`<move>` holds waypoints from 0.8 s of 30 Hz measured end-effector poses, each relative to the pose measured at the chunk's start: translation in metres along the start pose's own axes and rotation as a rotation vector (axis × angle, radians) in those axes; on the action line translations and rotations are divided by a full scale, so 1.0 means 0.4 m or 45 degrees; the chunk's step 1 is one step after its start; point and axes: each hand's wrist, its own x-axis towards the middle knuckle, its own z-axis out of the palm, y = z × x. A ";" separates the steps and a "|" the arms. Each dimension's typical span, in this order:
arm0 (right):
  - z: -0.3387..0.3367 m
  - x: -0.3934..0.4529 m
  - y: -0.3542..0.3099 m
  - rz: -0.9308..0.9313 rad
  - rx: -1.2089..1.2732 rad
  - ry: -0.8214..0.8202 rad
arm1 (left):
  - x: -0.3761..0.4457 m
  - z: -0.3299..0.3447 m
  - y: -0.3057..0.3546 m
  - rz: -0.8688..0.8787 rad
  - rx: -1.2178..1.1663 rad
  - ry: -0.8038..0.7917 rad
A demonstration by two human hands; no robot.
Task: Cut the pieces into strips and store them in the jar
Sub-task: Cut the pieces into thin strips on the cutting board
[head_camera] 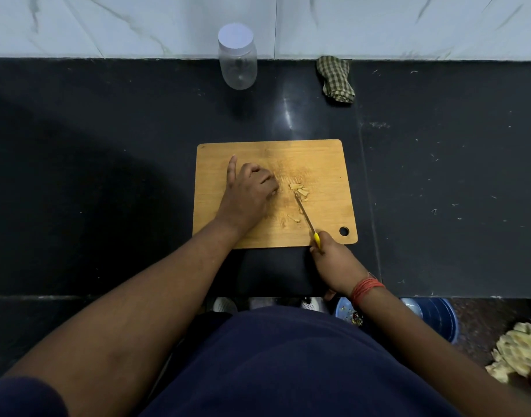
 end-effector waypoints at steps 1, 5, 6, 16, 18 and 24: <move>0.000 -0.001 -0.001 -0.011 -0.011 0.006 | -0.001 0.000 -0.002 0.004 -0.007 0.025; 0.027 -0.003 0.012 -0.078 -0.109 -0.079 | -0.009 0.001 -0.001 0.024 -0.015 0.128; 0.030 -0.004 0.019 -0.085 -0.135 -0.087 | -0.010 0.001 -0.001 0.031 -0.017 0.145; 0.002 0.005 0.039 -0.047 -0.123 0.029 | -0.026 0.013 0.006 0.034 -0.041 0.146; 0.000 0.004 0.029 -0.090 -0.067 0.056 | -0.026 0.014 0.009 0.031 -0.042 0.127; 0.000 0.000 0.030 -0.112 0.015 0.213 | -0.040 0.011 0.016 0.021 -0.073 0.103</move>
